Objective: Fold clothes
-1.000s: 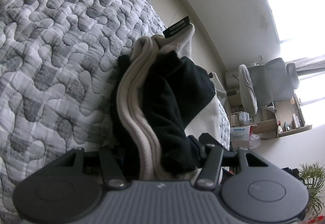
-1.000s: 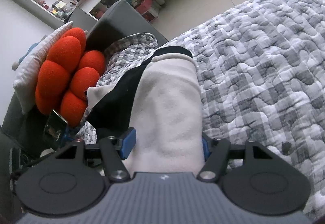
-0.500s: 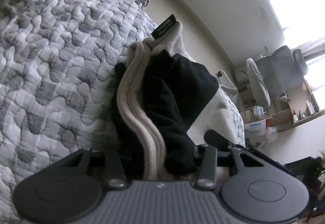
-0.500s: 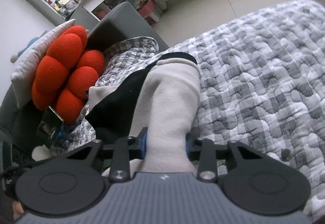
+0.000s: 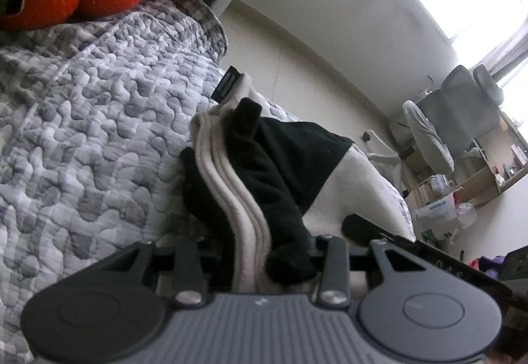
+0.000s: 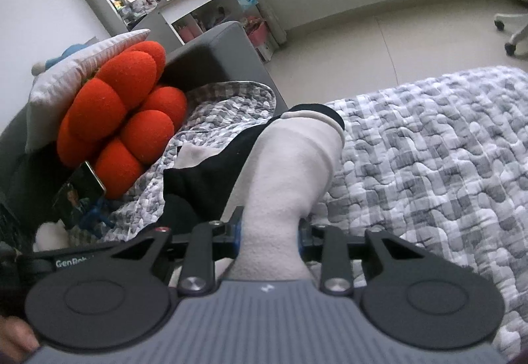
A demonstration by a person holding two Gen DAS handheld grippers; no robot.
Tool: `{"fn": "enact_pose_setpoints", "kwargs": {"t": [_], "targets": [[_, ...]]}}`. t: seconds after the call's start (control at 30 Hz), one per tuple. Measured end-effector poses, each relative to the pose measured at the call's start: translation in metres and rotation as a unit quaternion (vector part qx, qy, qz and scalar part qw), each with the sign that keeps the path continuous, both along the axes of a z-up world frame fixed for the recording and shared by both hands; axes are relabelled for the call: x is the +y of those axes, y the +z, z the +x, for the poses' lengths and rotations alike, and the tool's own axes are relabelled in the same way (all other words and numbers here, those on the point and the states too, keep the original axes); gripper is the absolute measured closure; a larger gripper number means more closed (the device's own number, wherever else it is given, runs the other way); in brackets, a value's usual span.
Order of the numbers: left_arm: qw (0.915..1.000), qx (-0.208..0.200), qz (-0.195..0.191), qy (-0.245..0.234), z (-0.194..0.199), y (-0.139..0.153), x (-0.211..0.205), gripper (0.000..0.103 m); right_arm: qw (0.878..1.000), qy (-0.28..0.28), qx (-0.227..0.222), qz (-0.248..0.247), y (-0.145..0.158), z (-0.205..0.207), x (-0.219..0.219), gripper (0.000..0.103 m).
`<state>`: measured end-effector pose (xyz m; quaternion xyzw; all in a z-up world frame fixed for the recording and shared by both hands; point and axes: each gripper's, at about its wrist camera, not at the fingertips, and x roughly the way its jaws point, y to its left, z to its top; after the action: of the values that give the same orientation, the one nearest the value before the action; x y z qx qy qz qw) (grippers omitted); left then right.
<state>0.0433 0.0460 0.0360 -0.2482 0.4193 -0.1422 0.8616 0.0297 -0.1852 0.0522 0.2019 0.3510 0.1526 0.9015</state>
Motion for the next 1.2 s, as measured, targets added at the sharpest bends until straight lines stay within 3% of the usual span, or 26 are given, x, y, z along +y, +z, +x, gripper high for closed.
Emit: {"fn": "enact_pose_setpoints", "kwargs": {"t": [0.87, 1.2], "targets": [[0.9989, 0.005, 0.000, 0.046, -0.014, 0.012, 0.026, 0.063, 0.999, -0.014, -0.008, -0.051, 0.013, 0.001, 0.045, 0.071], [0.9941, -0.015, 0.043, 0.098, -0.032, 0.034, 0.048, 0.063, 0.997, 0.006, -0.025, -0.073, 0.024, 0.002, 0.085, 0.071]]}}
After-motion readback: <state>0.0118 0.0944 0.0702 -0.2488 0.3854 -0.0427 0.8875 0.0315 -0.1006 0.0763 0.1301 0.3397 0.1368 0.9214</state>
